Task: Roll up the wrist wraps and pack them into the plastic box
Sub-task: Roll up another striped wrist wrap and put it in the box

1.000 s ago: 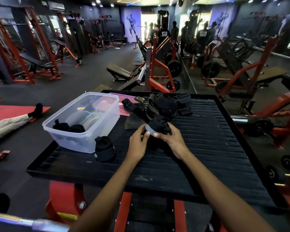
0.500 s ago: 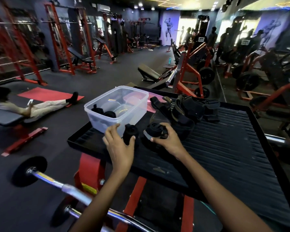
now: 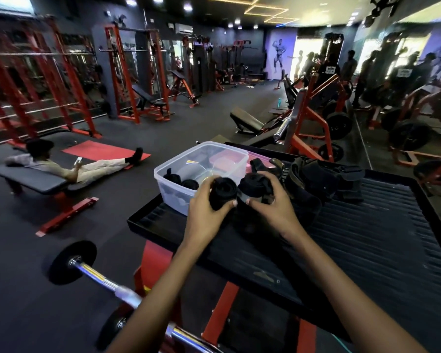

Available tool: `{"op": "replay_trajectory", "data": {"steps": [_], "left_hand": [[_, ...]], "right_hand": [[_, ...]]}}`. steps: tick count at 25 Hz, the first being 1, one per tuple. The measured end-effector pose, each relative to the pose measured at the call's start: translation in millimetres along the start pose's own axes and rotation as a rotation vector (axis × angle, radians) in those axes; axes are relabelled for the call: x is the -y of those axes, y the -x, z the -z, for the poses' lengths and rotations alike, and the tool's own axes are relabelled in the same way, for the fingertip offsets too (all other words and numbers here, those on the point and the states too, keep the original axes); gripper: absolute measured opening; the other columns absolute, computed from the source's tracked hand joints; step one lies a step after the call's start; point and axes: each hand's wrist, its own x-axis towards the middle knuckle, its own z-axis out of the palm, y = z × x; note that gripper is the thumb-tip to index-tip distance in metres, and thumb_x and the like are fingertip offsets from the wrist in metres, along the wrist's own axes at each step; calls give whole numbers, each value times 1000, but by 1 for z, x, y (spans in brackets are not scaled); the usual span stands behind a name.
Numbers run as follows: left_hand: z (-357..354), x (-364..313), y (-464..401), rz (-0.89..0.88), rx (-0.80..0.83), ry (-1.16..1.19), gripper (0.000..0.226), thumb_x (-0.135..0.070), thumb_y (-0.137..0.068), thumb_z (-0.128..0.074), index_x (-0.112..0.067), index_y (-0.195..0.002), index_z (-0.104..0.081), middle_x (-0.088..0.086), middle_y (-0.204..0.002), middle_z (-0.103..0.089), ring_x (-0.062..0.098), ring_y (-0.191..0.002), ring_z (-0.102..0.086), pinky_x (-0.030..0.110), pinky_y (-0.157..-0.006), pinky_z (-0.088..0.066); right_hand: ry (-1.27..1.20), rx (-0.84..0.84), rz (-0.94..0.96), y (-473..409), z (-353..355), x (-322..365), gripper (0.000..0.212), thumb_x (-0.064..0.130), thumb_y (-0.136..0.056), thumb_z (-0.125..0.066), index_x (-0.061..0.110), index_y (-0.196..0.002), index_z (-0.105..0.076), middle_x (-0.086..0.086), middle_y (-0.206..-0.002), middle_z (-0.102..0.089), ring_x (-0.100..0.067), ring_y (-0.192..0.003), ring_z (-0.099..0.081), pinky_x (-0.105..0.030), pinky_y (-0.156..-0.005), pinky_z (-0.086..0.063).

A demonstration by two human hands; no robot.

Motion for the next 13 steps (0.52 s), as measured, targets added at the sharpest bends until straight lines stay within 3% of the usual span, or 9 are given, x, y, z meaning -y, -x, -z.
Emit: {"op": "replay_trajectory", "data": {"steps": [2, 6, 9, 13], "left_hand": [[15, -13, -29, -100, -36, -4, 55, -26, -70, -78, -28, -119, -52, -13, -116, -61, 3, -108, -57, 30, -96, -48], [57, -16, -105, -99, -3, -125, 63, -19, -72, -76, -26, -128, -48, -13, -112, -56, 7, -106, -55, 25, -95, -44], [75, 12, -162, -13, 160, -324, 61, -14, -69, -77, -21, -125, -54, 0, -115, -63, 18, -109, -59, 27, -95, -44], [73, 54, -200, 74, 488, -622, 55, -14, -66, -80, -15, -116, -58, 7, -117, -63, 25, -110, -57, 29, -89, -43]], "right_hand": [[-22, -58, 60, -22, -11, 19, 55, 1, -72, -73, 15, -121, -50, 13, -111, -58, 5, -103, -56, -9, -89, -42], [55, -88, 46, -76, -56, 41, 54, 0, -71, -74, 9, -117, -48, 0, -108, -57, -11, -98, -55, -5, -78, -39], [236, -7, -65, -113, -91, 28, 58, 13, -70, -76, 9, -119, -45, -8, -114, -57, -21, -101, -55, -19, -80, -41], [673, 198, -161, -137, -116, -1, 47, 20, -75, -69, 7, -114, -47, -17, -120, -53, -34, -107, -54, -33, -80, -41]]}}
